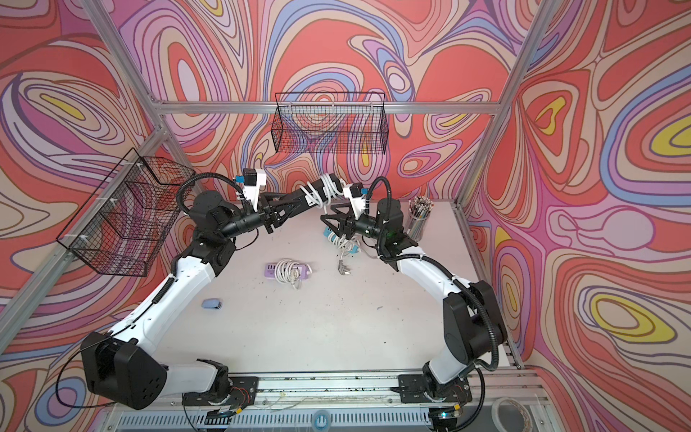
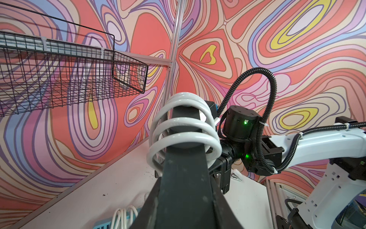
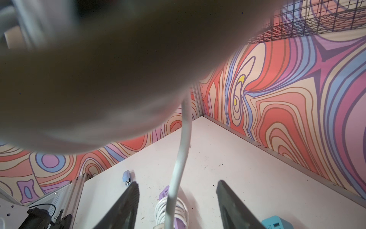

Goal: Unwrap the cord wrapped around the power strip
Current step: Unwrap the power cord from the power strip.

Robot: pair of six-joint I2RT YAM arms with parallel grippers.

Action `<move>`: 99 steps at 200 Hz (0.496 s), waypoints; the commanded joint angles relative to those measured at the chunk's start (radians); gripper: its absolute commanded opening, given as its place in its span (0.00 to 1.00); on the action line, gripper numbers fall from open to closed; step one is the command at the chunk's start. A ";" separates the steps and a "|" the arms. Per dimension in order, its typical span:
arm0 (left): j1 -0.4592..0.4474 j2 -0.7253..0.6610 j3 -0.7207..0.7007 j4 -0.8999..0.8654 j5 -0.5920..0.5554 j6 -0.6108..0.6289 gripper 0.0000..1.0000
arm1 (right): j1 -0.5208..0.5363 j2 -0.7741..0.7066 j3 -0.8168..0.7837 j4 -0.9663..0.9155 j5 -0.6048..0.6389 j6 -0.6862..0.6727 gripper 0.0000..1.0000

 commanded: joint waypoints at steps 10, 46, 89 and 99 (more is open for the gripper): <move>-0.003 -0.030 0.043 0.072 0.017 0.024 0.00 | 0.010 -0.003 -0.053 0.043 0.001 0.029 0.65; 0.009 -0.036 0.041 0.070 0.011 0.029 0.00 | 0.008 -0.044 -0.086 0.067 0.021 0.040 0.68; 0.011 -0.038 0.038 0.079 0.005 0.024 0.00 | 0.004 -0.070 -0.106 0.071 0.025 0.045 0.70; 0.013 -0.039 0.037 0.083 0.006 0.021 0.00 | 0.005 -0.064 -0.109 0.083 0.019 0.055 0.69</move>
